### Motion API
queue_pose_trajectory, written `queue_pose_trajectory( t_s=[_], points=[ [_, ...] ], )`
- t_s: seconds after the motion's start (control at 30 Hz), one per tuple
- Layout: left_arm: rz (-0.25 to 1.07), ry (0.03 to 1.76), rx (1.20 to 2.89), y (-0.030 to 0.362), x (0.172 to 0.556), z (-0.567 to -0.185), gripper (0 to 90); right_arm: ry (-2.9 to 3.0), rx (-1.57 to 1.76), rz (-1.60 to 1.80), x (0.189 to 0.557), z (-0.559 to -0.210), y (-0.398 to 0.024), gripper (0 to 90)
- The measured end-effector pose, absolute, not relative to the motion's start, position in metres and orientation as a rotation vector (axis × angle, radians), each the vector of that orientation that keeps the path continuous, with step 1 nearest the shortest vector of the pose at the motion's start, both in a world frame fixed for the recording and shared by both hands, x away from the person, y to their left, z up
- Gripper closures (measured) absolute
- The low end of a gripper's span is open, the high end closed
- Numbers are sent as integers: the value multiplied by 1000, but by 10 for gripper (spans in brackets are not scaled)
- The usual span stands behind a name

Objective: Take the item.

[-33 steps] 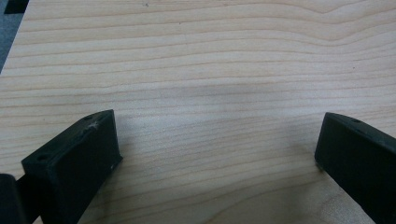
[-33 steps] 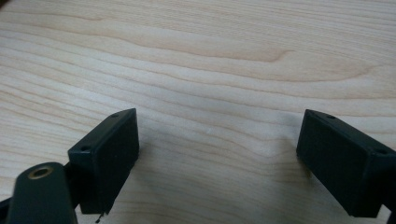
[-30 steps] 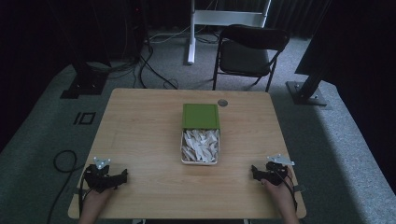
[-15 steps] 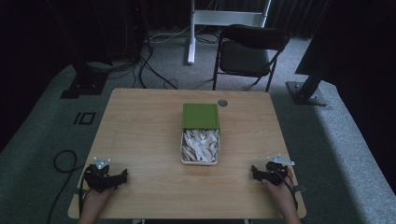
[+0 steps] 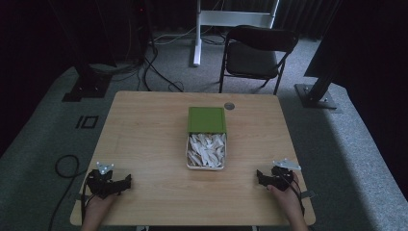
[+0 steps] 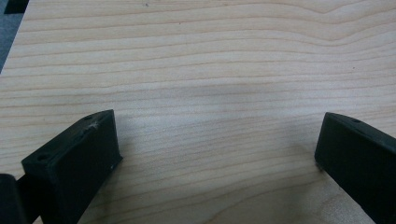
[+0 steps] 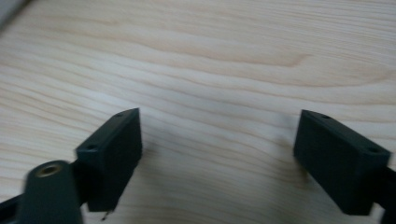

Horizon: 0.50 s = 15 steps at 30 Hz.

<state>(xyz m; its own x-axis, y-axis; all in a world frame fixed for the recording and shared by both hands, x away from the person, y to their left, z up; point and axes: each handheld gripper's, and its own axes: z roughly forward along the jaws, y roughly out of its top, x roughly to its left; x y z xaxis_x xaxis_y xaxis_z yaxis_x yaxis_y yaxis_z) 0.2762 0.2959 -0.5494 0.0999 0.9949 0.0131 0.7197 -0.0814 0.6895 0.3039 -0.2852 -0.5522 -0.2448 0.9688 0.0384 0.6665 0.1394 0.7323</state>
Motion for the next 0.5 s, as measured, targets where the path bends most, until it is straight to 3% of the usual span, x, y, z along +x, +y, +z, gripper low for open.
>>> queue_pose_trajectory(
  t_s=[0.5],
  points=[
    [683, 1673, 1856, 296, 276, -549, 7, 1921, 1481, 1039, 314, -493, -266, 167]
  ],
)
